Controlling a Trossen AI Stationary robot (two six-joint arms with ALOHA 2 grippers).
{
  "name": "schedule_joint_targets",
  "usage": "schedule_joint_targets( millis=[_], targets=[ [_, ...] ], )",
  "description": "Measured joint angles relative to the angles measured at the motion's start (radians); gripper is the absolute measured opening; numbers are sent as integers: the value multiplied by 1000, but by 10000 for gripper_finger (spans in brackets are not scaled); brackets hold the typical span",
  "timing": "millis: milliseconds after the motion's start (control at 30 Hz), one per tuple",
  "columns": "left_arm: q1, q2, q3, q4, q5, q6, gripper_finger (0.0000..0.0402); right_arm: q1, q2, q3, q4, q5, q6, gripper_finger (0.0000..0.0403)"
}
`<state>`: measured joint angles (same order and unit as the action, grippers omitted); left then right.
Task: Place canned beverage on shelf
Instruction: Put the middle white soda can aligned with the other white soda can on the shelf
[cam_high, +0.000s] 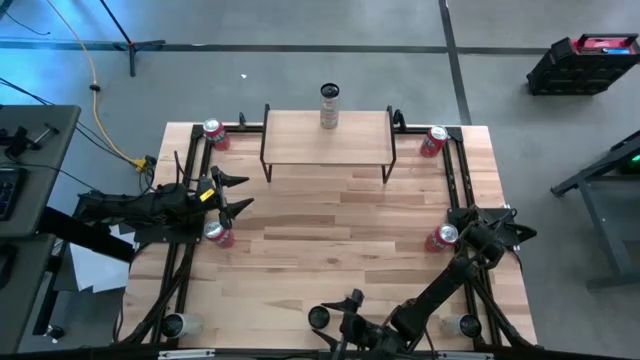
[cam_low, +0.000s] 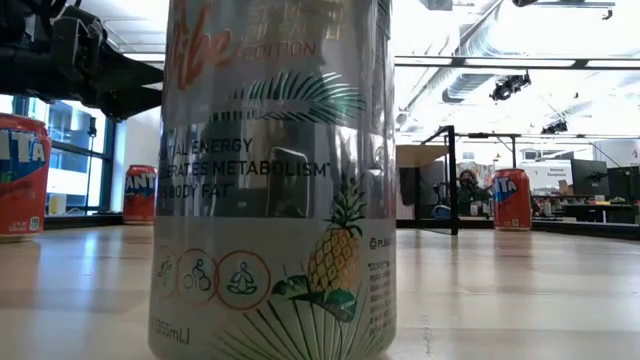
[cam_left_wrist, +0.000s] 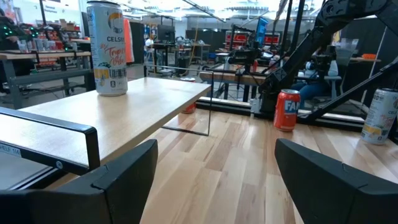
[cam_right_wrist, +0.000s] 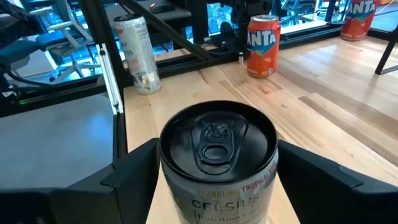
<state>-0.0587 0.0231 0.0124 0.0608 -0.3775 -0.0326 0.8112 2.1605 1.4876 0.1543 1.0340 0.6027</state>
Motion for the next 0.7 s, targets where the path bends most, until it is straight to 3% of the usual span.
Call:
schedule_joint_targets(
  millis=[433,700],
  targets=[
    [0,0,0,0,0,0,314,-27,0,0,0,-34,0,298],
    [0,0,0,0,0,0,314,-28,0,0,7,-13,0,253]
  ],
)
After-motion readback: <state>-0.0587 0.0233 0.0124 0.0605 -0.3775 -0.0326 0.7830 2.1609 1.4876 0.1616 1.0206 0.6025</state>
